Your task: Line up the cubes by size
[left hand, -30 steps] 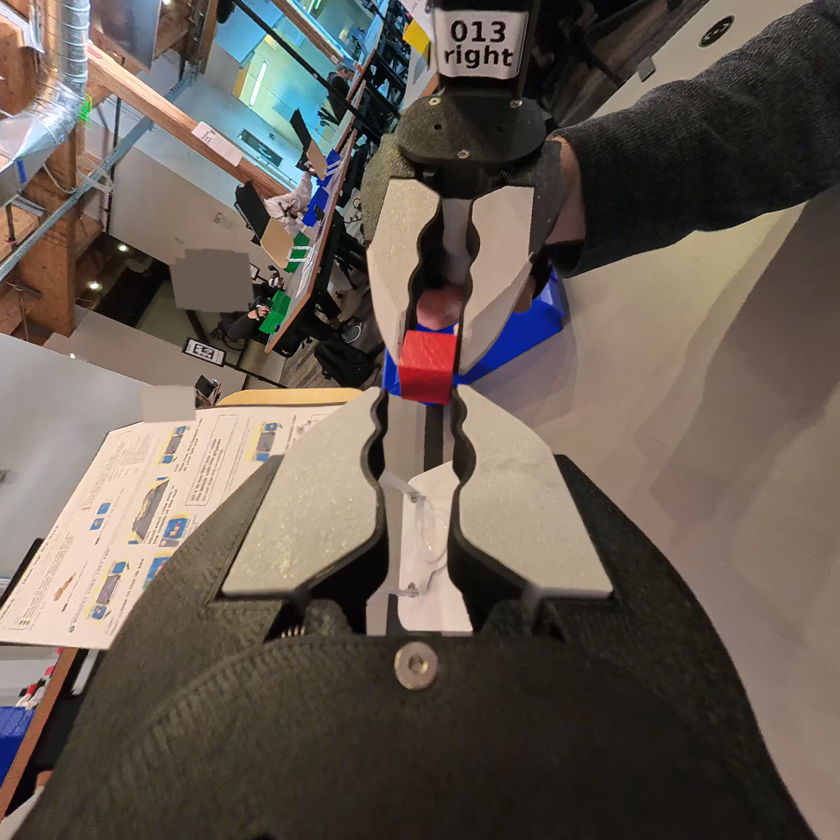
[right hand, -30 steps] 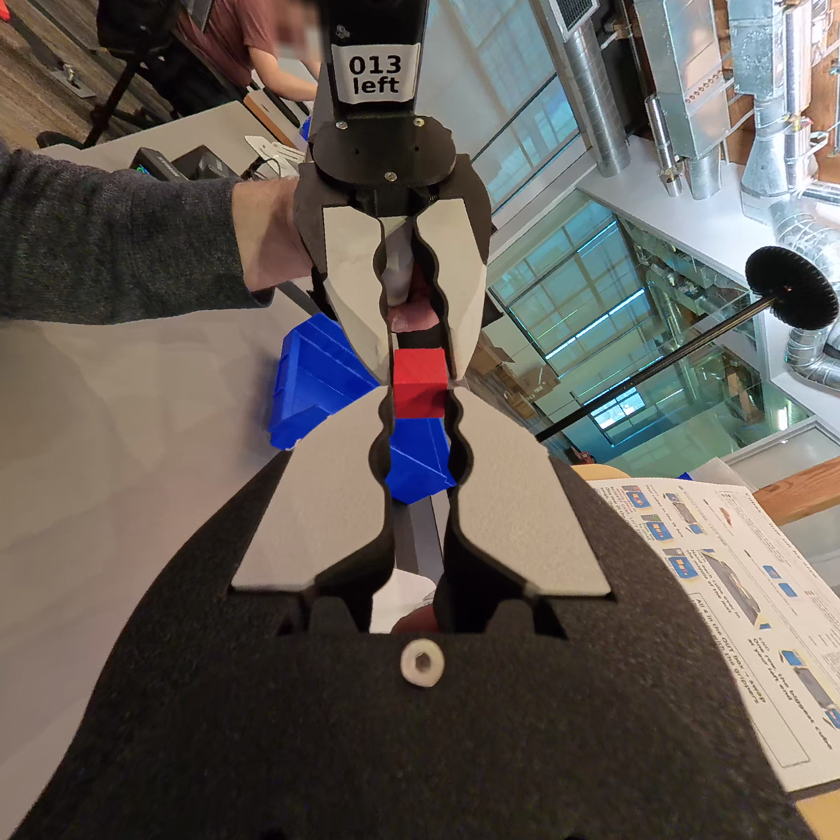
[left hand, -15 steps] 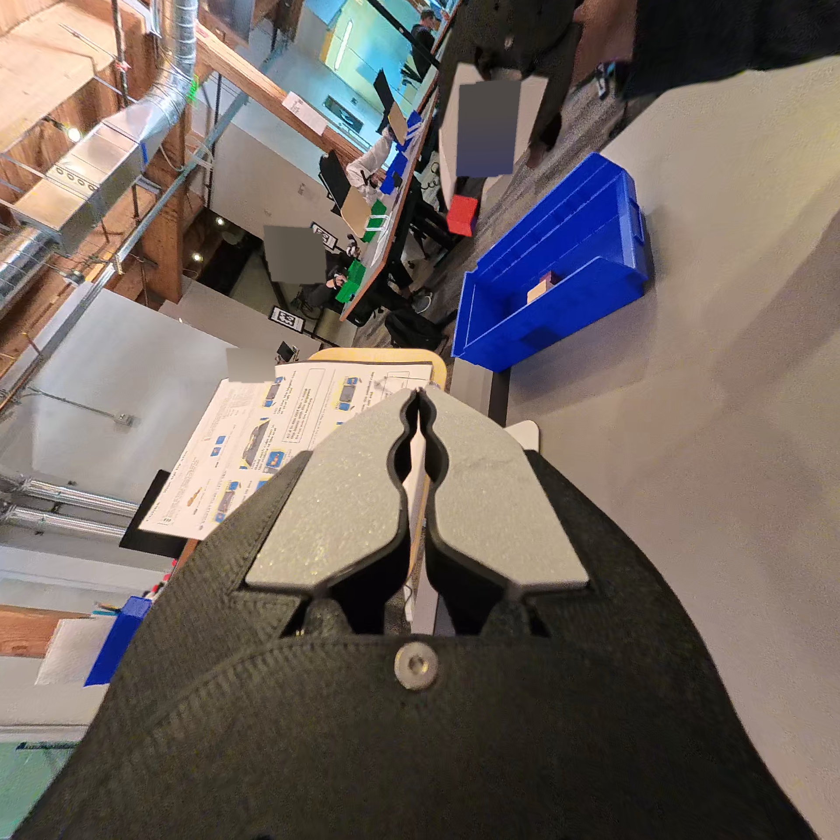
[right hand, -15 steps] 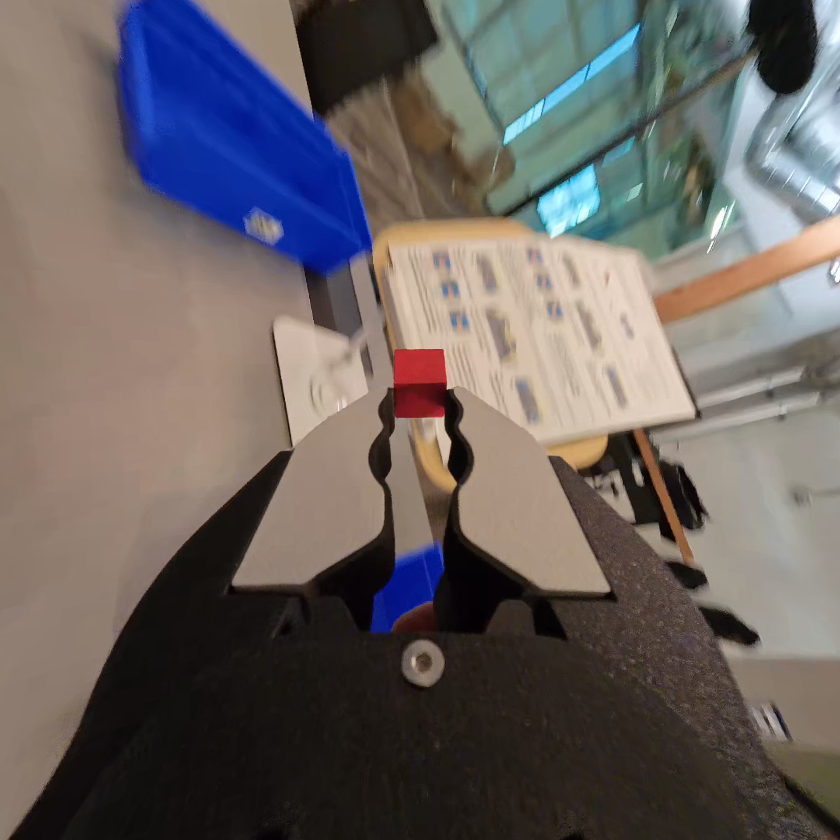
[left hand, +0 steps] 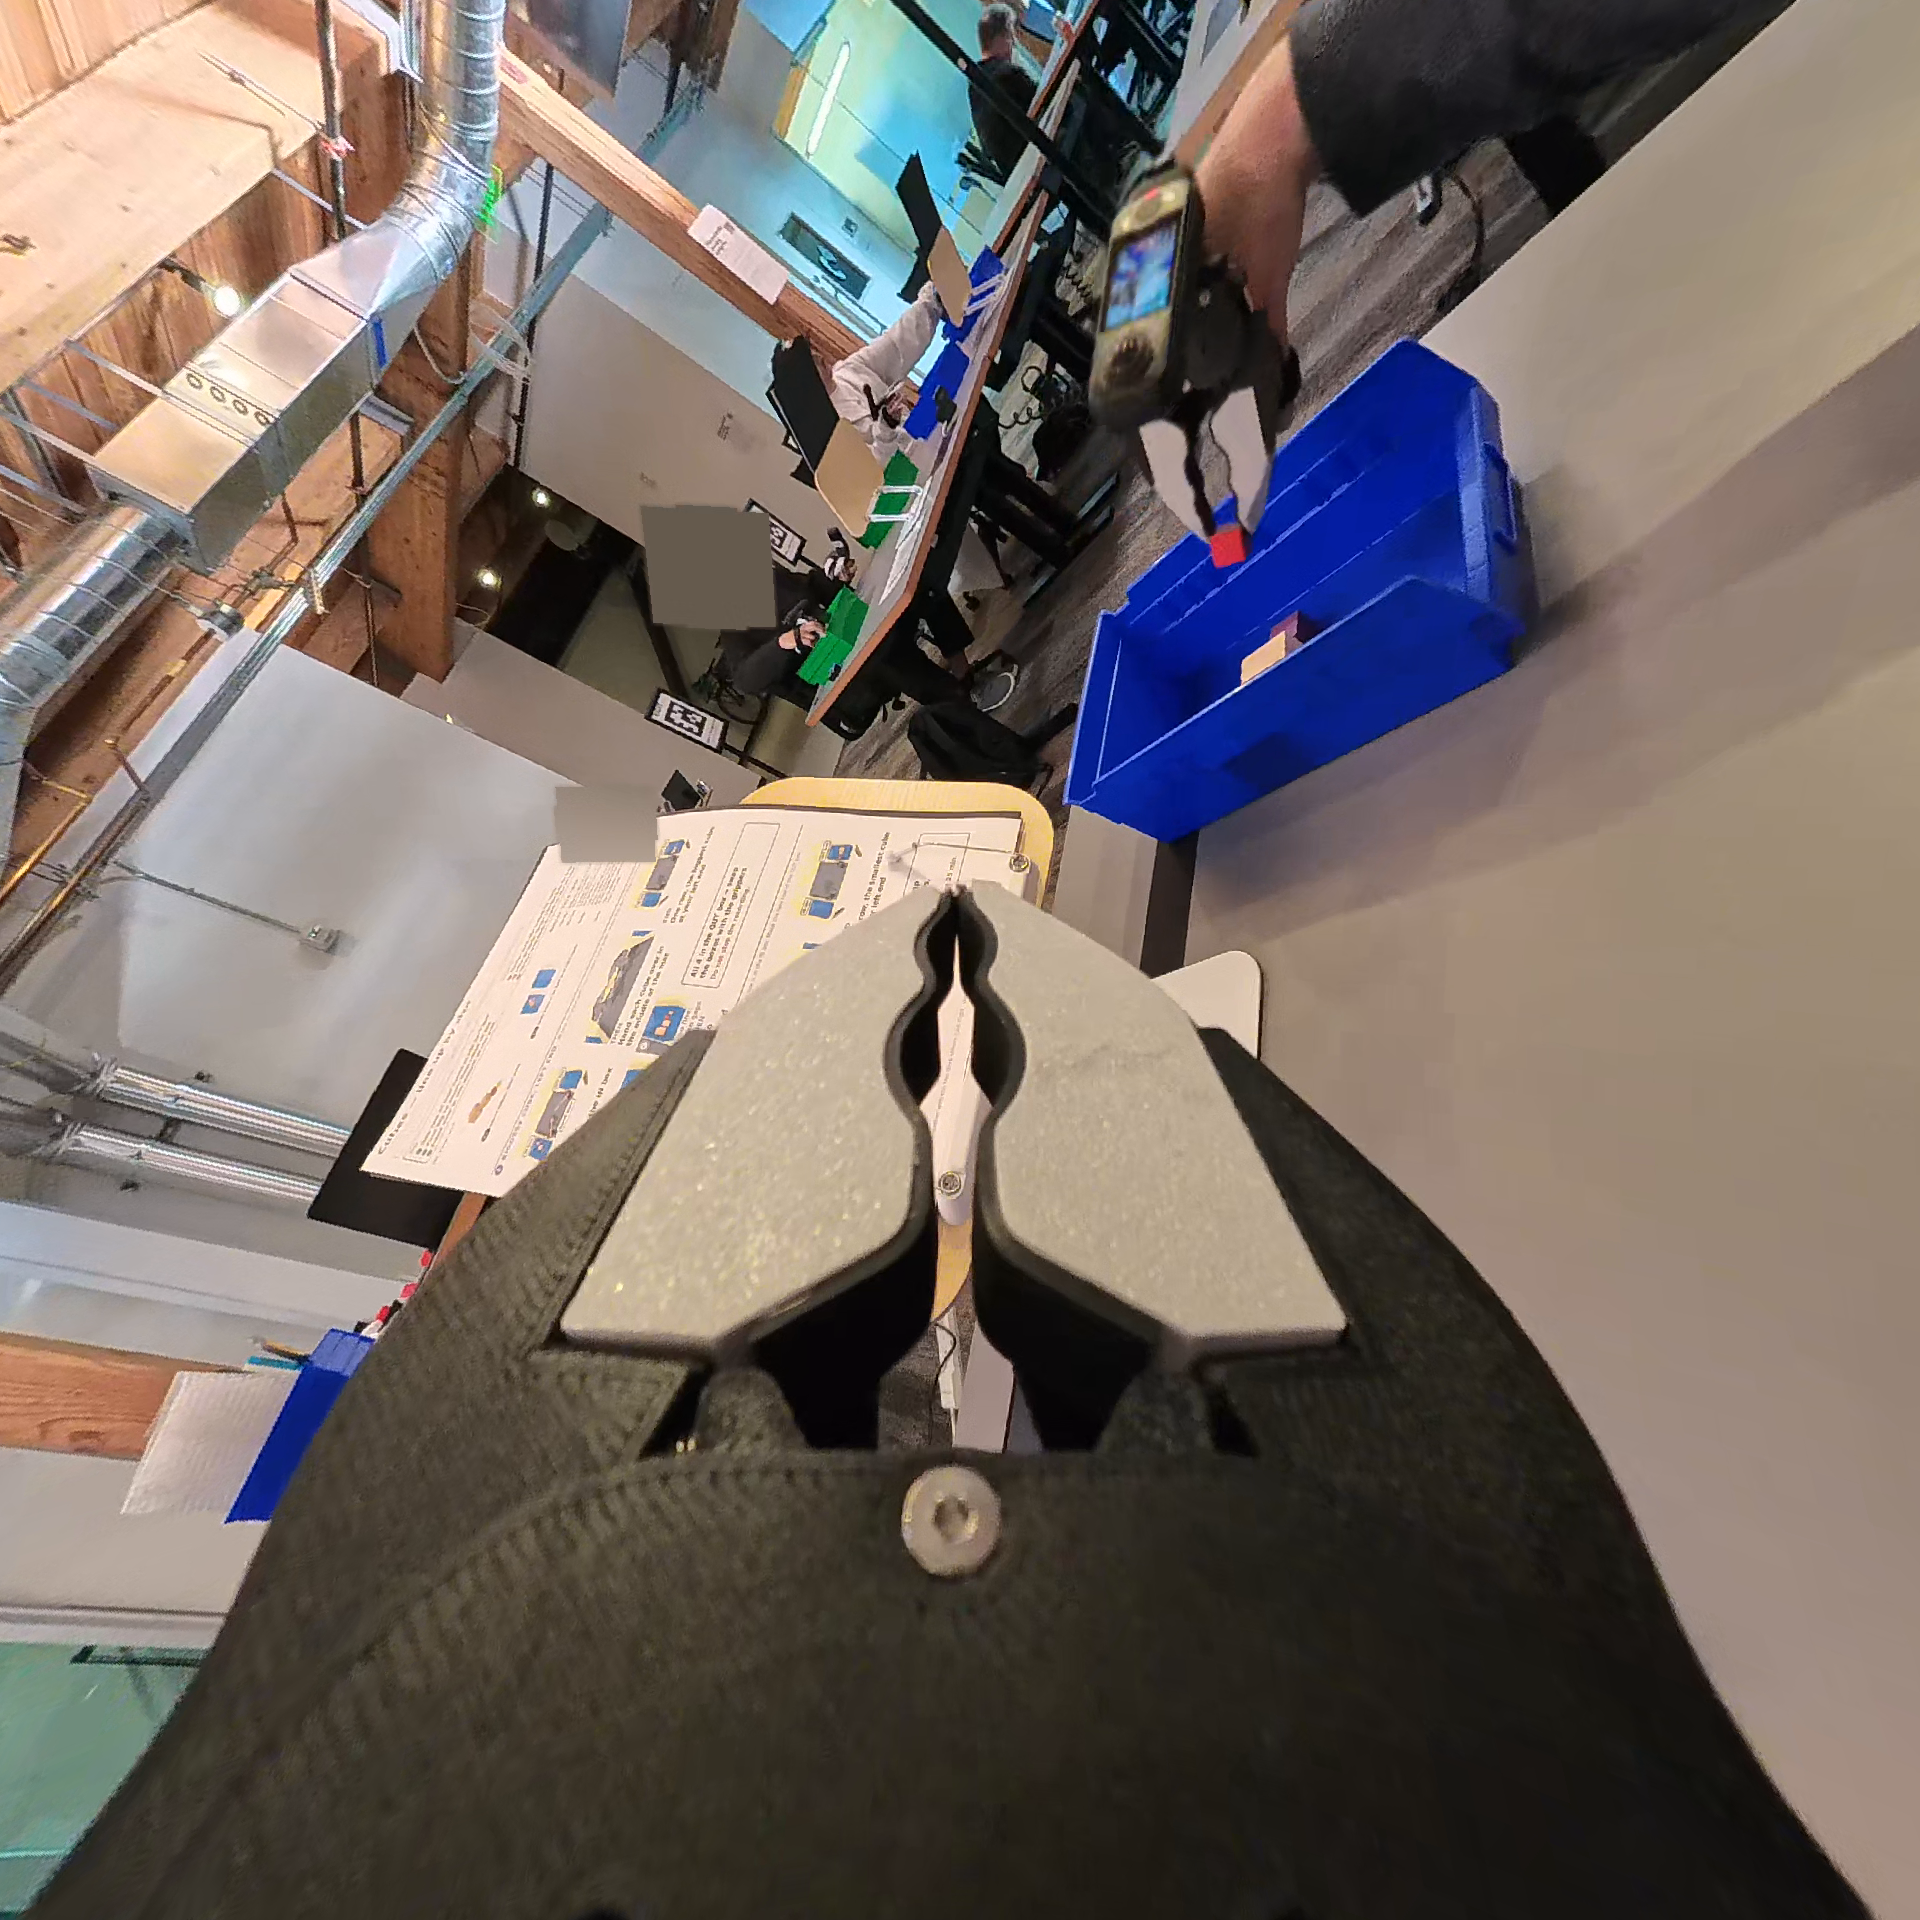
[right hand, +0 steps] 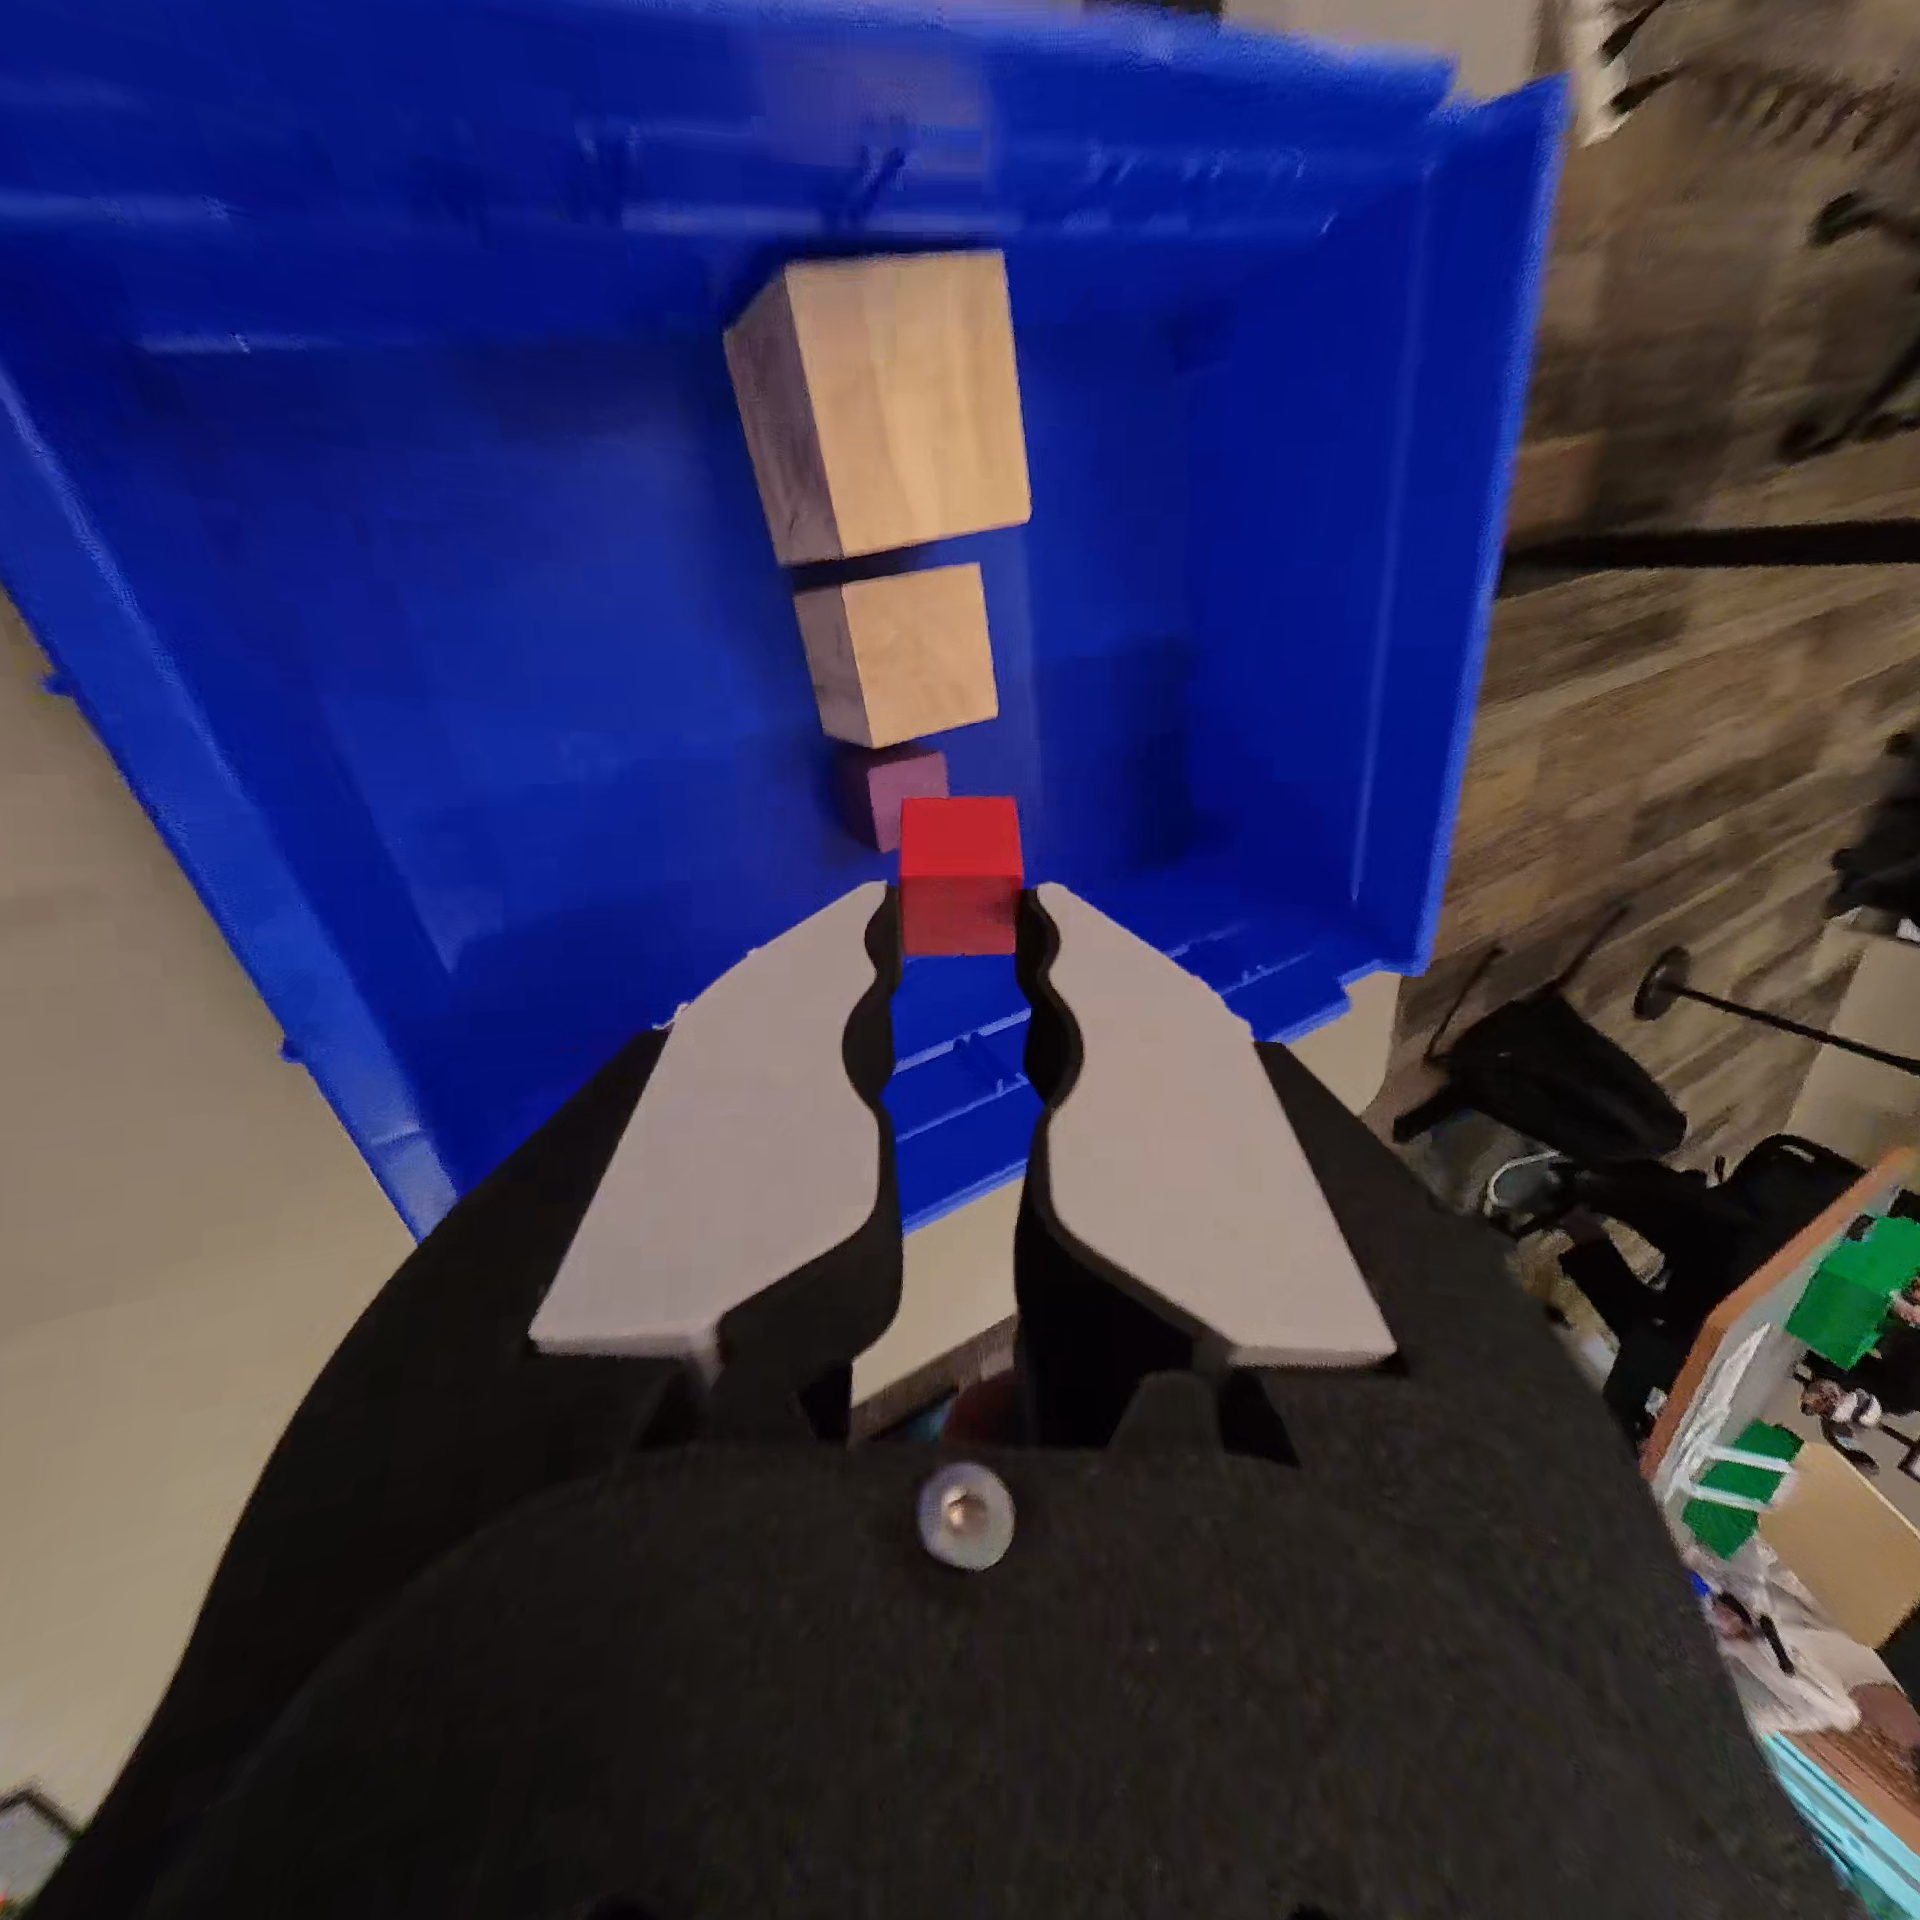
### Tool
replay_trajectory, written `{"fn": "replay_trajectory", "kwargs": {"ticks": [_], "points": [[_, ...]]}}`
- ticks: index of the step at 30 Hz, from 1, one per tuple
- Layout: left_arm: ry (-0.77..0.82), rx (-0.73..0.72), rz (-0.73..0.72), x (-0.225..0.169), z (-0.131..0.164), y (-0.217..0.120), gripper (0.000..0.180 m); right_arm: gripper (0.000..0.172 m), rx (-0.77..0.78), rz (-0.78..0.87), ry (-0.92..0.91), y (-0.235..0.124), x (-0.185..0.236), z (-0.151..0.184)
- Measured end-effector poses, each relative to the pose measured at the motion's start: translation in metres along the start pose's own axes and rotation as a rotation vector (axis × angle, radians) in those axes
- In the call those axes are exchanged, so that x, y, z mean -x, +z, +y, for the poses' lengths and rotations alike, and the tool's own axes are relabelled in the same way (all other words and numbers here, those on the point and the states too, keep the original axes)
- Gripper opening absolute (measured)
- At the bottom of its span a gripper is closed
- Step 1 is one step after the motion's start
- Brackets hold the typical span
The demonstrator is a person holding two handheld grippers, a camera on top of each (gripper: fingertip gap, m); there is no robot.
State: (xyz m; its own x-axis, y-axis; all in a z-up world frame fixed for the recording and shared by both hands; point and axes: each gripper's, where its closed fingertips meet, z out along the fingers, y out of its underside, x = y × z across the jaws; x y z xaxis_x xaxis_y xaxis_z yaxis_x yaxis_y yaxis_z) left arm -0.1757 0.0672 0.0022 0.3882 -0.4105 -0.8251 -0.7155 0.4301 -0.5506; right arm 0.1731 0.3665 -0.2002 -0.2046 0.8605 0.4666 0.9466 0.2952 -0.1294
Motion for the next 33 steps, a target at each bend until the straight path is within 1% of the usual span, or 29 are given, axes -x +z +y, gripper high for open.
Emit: {"fn": "replay_trajectory", "kwargs": {"ticks": [7, 11, 17, 23, 33], "points": [[0.001, 0.019, 0.000, 0.000, 0.005, 0.001, 0.000, 0.020, 0.244, -0.124, -0.074, 0.040, 0.002, 0.027], [0.003, 0.012, 0.001, 0.001, 0.004, 0.000, 0.000, 0.021, 0.330, -0.188, -0.095, 0.055, 0.006, 0.039], [-0.001, 0.013, 0.000, 0.001, 0.006, -0.002, 0.000, 0.021, 0.391, -0.262, -0.104, 0.072, 0.013, 0.048], [0.000, 0.013, 0.000, 0.001, 0.006, -0.002, 0.000, 0.021, 0.461, -0.291, -0.137, 0.083, 0.014, 0.055], [0.000, 0.022, 0.010, -0.001, 0.008, 0.000, 0.000, 0.021, 0.510, -0.344, -0.147, 0.097, 0.017, 0.066]]}}
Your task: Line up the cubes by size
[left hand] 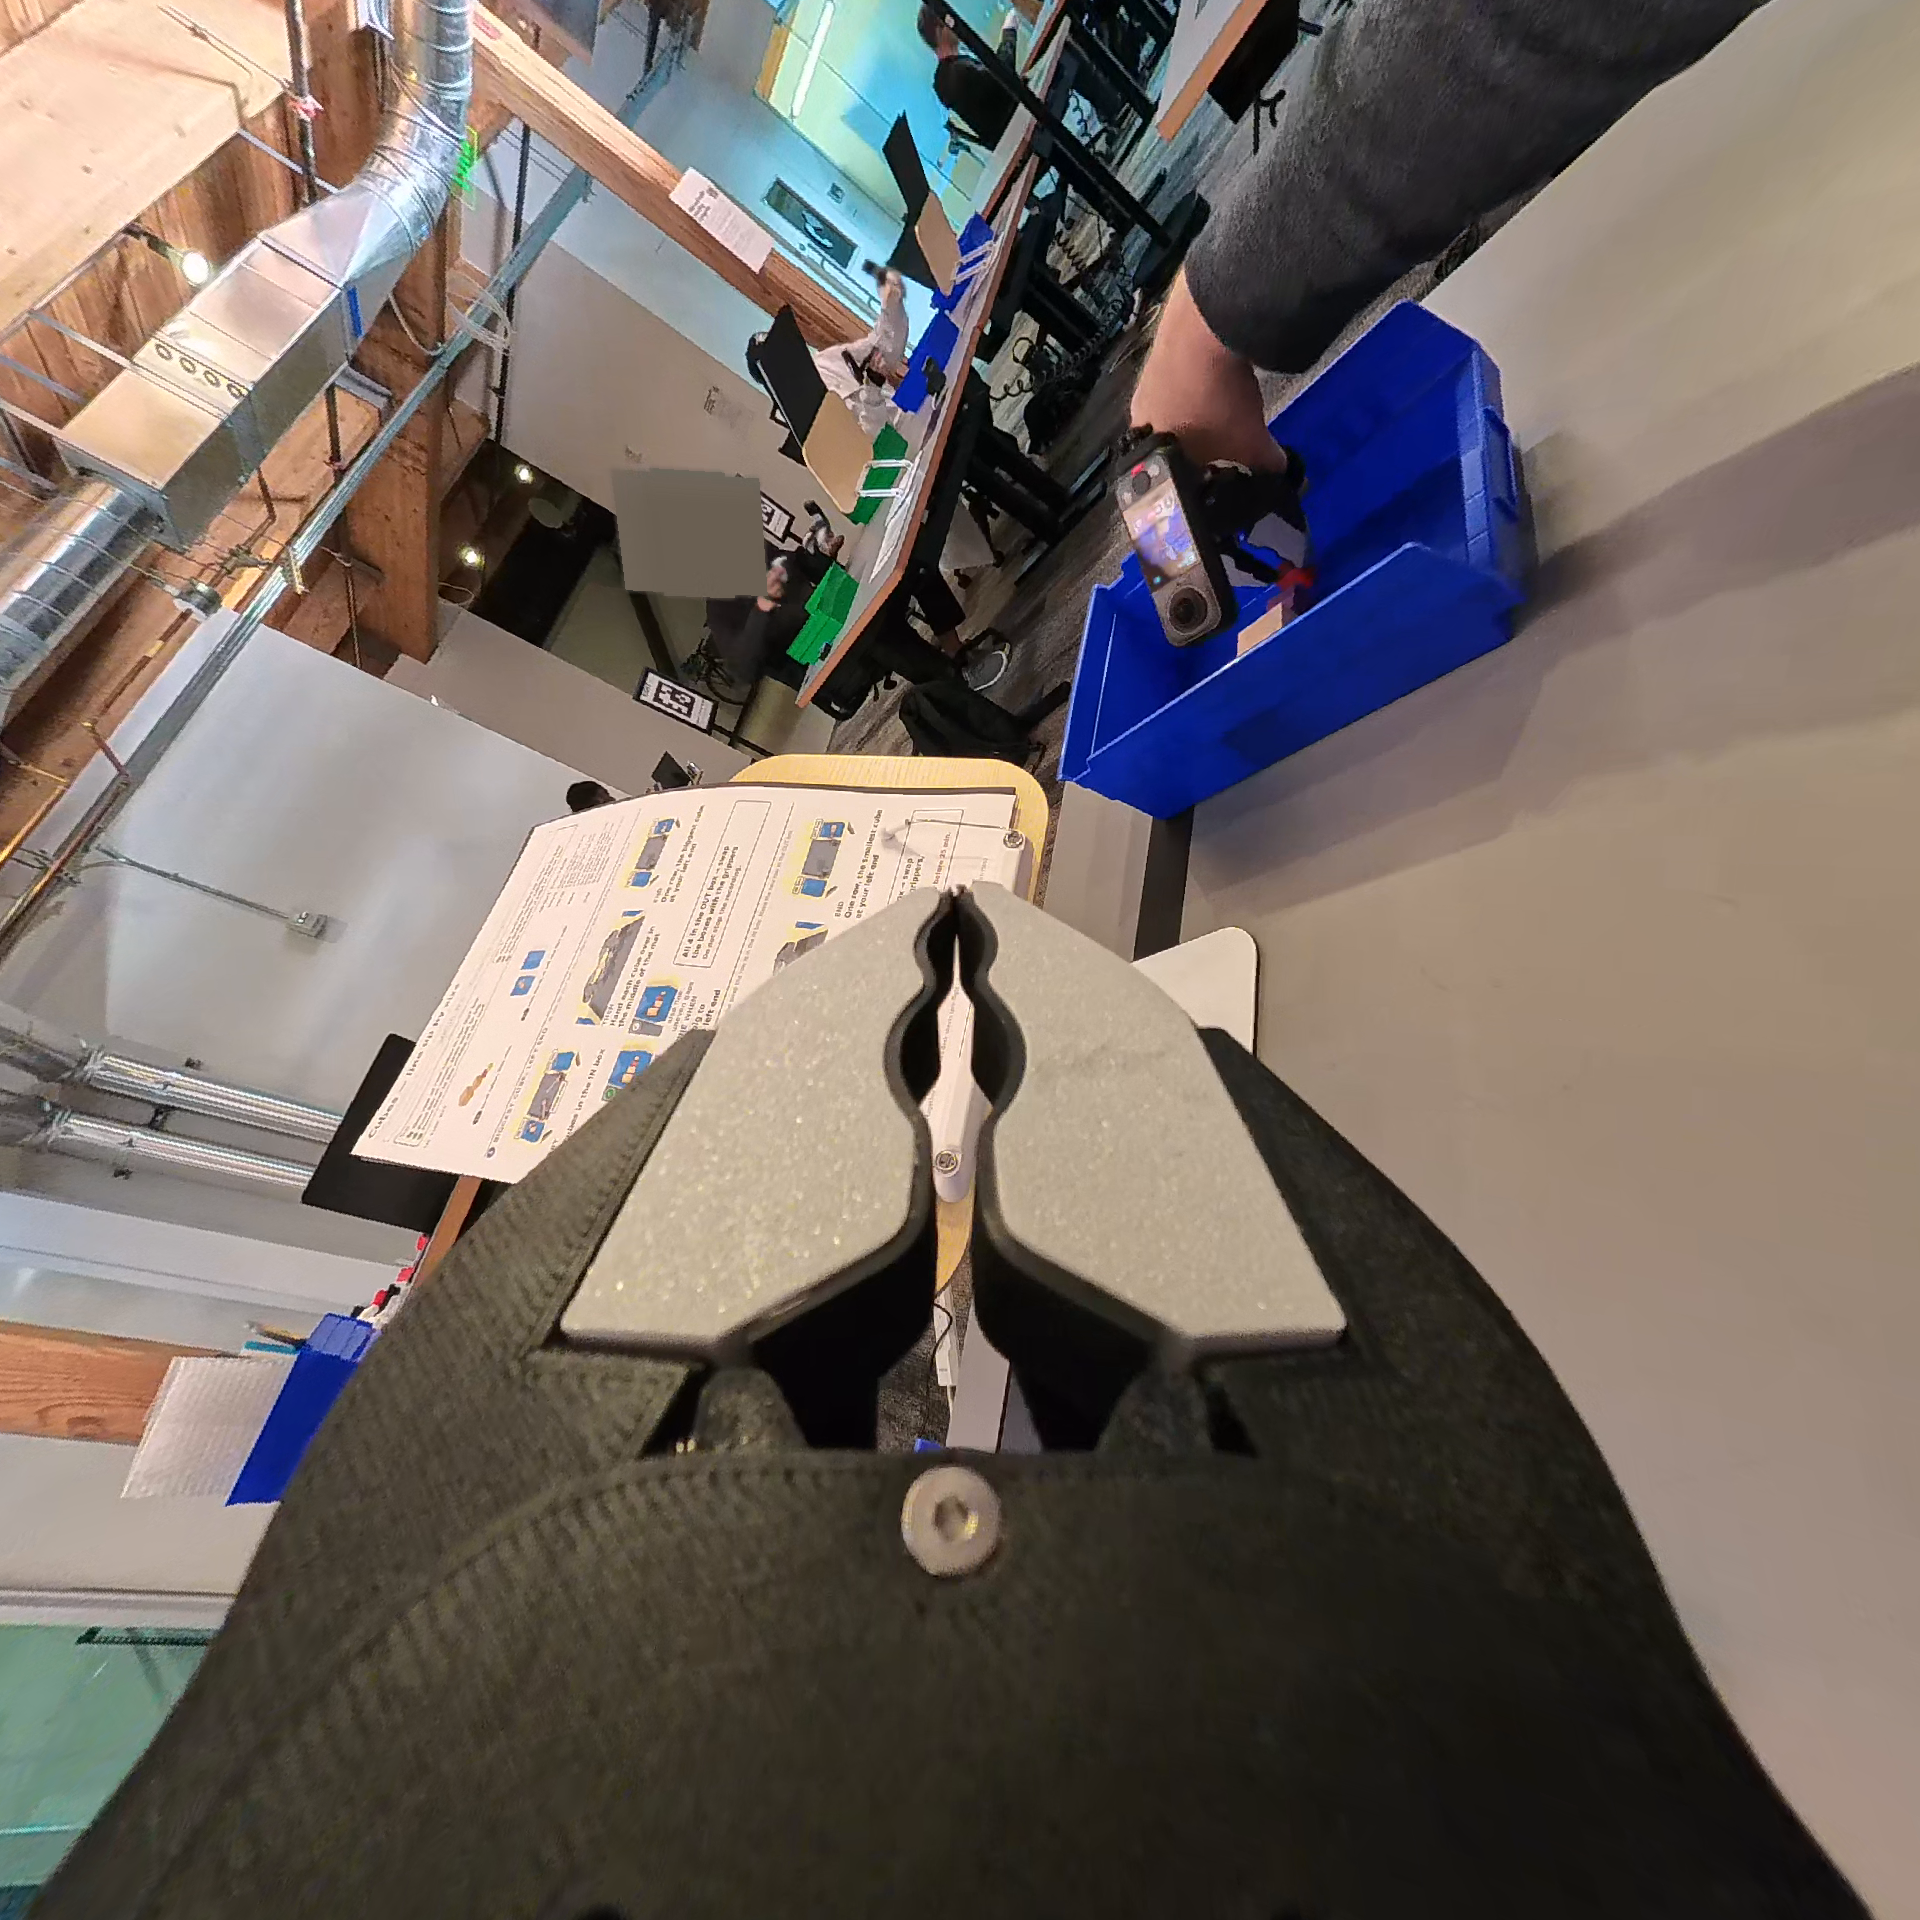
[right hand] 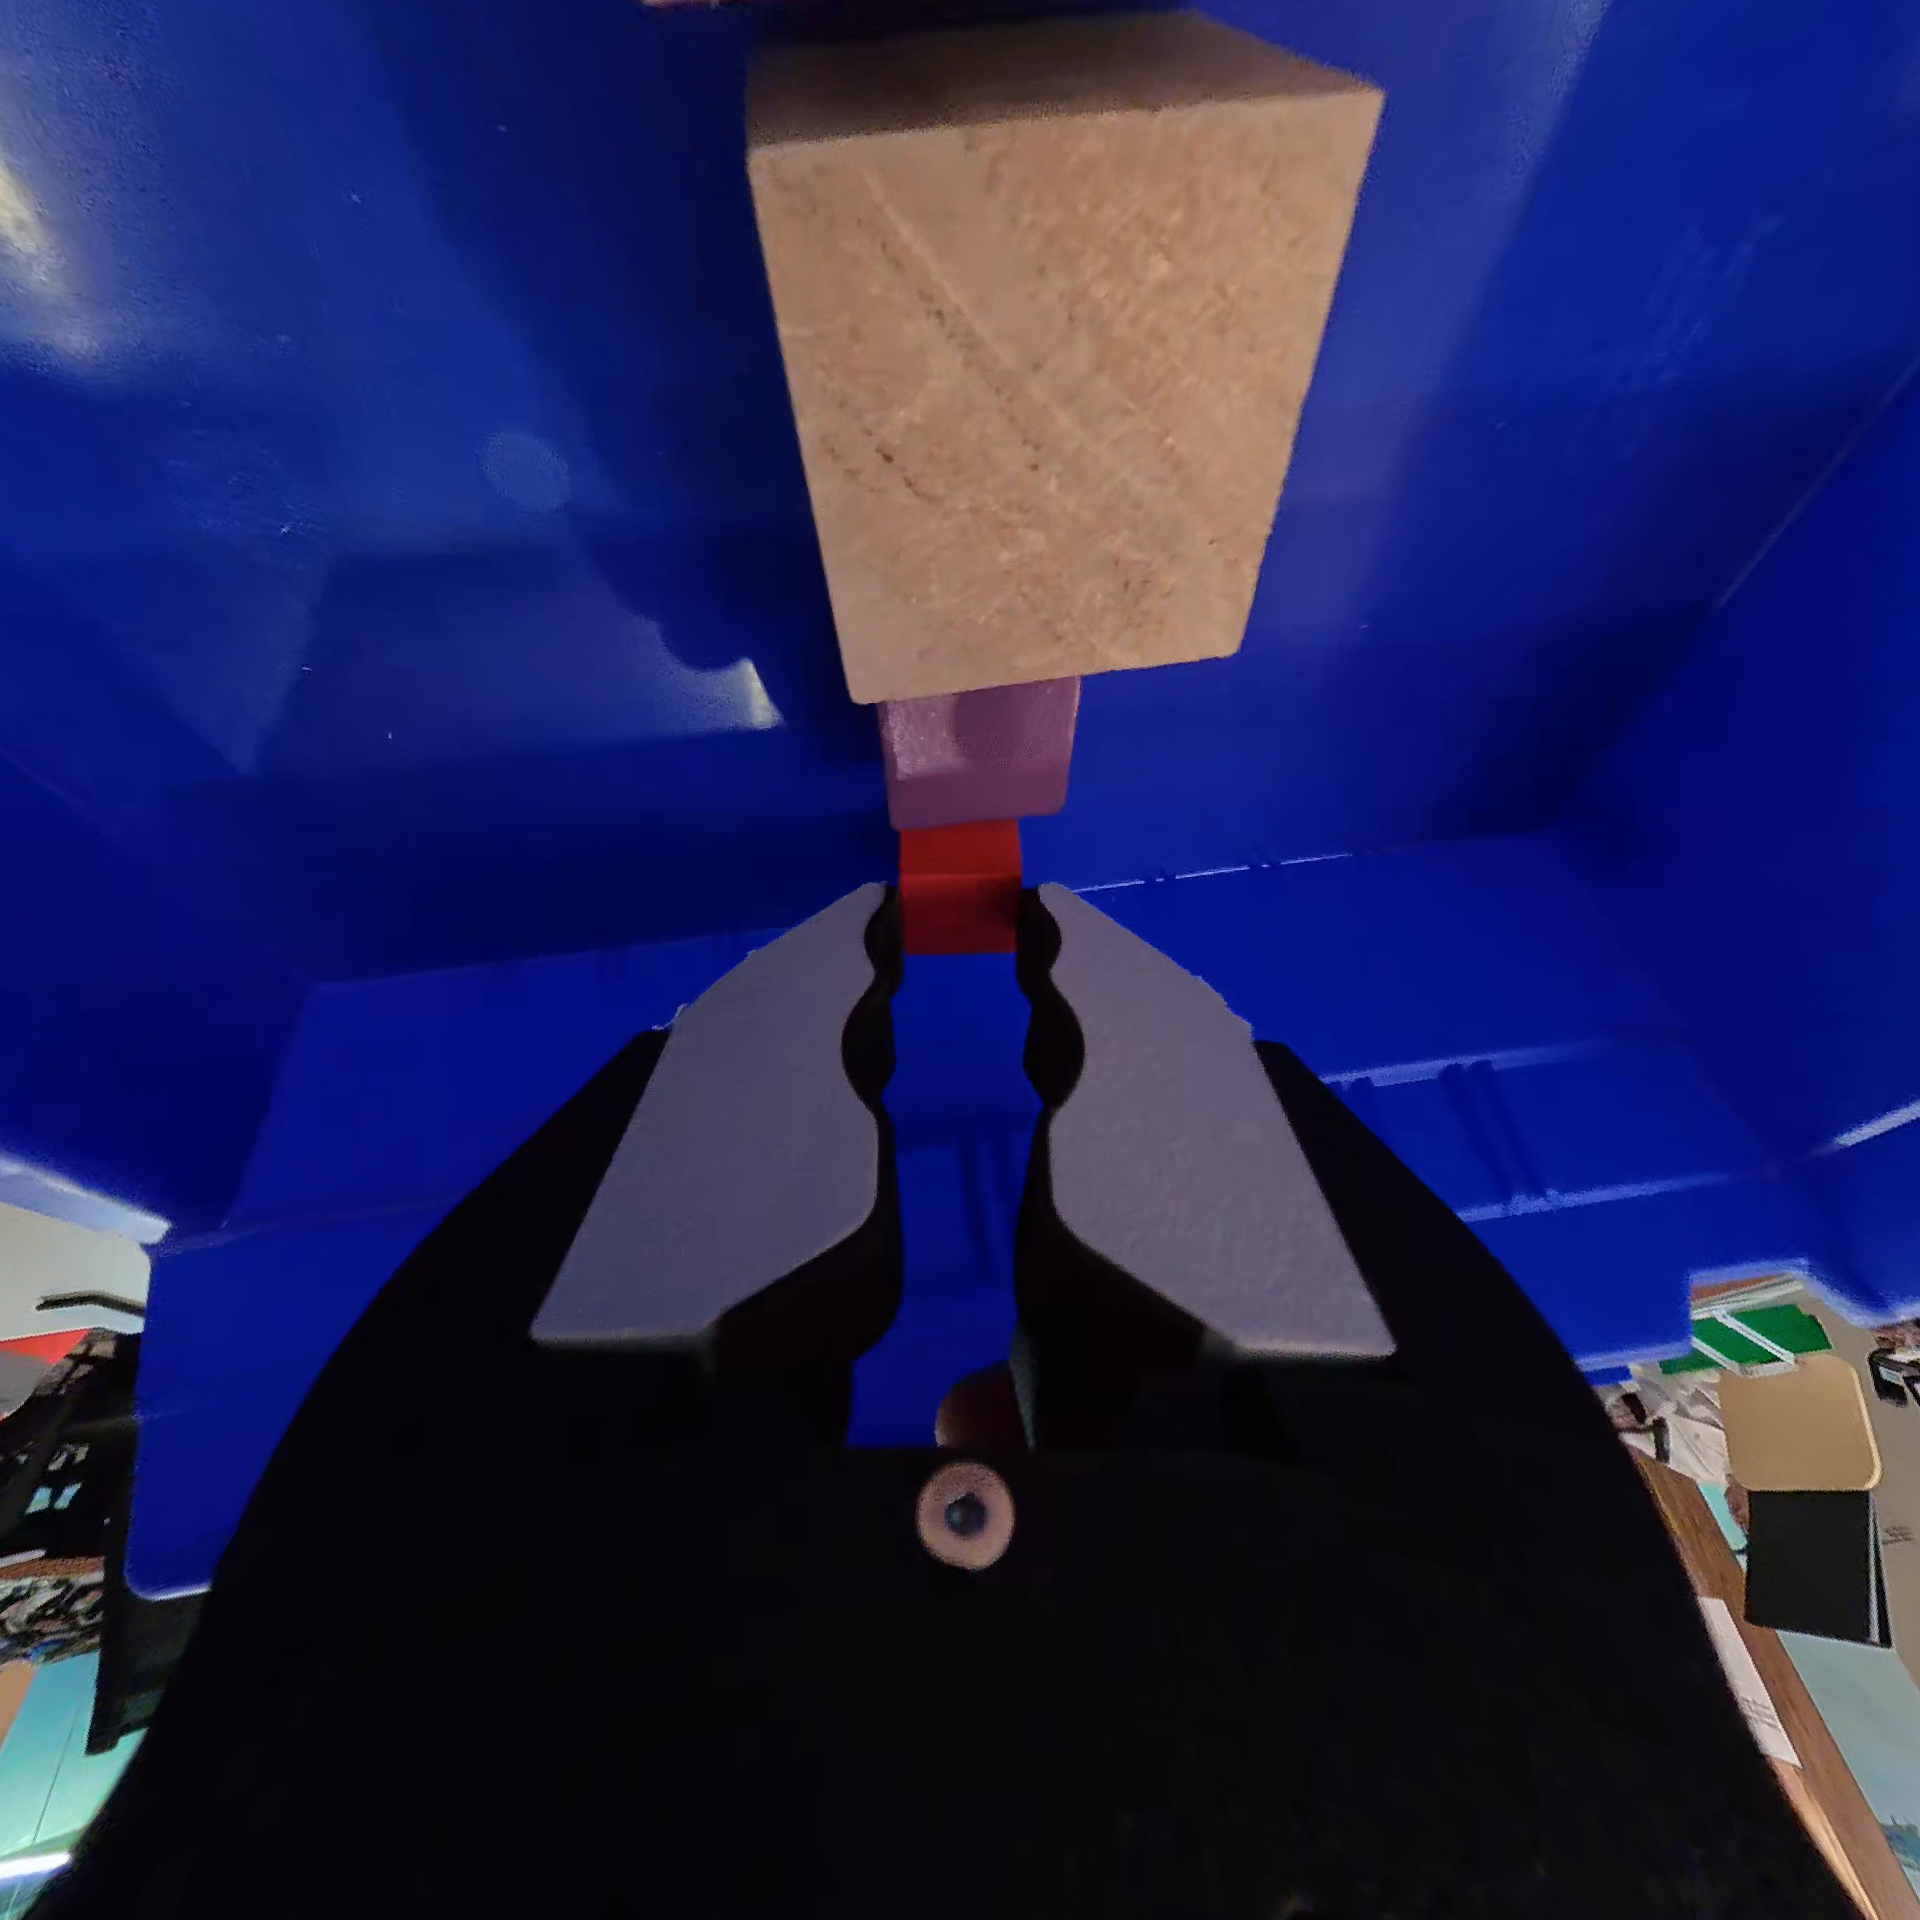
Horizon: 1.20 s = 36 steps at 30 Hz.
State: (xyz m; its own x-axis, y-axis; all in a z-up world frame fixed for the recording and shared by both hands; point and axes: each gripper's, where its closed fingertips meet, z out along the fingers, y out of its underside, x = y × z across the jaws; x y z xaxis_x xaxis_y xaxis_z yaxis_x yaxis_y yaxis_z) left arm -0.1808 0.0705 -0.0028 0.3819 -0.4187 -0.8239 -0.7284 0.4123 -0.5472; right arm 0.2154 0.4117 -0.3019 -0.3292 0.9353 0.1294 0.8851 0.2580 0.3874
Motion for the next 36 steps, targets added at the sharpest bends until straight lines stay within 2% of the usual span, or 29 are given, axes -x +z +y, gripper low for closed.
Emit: {"fn": "replay_trajectory", "kwargs": {"ticks": [11, 18, 22, 27, 30, 33, 36], "points": [[0.002, 0.008, 0.017, -0.004, 0.001, 0.004, 0.000, 0.021, 0.011, -0.013, 0.003, 0.001, -0.002, 0.000], [0.006, 0.012, 0.018, -0.004, 0.001, 0.003, 0.000, 0.030, 0.018, 0.032, 0.011, -0.010, -0.007, 0.003], [0.004, 0.004, 0.007, -0.002, -0.001, 0.001, 0.000, 0.030, -0.040, 0.176, 0.072, -0.051, -0.017, 0.007], [-0.029, -0.011, 0.002, -0.001, -0.008, 0.005, 0.000, 0.024, -0.222, 0.479, 0.197, -0.140, -0.007, -0.007], [-0.067, 0.008, -0.009, -0.002, -0.012, 0.016, 0.000, 0.021, -0.375, 0.618, 0.219, -0.190, 0.023, -0.038], [-0.135, -0.006, -0.007, -0.012, -0.019, 0.032, 0.010, 0.017, -0.548, 0.670, 0.203, -0.225, 0.067, -0.088], [-0.199, -0.023, 0.042, -0.040, -0.023, 0.054, 0.026, 0.010, -0.745, 0.682, 0.200, -0.252, 0.107, -0.140]]}}
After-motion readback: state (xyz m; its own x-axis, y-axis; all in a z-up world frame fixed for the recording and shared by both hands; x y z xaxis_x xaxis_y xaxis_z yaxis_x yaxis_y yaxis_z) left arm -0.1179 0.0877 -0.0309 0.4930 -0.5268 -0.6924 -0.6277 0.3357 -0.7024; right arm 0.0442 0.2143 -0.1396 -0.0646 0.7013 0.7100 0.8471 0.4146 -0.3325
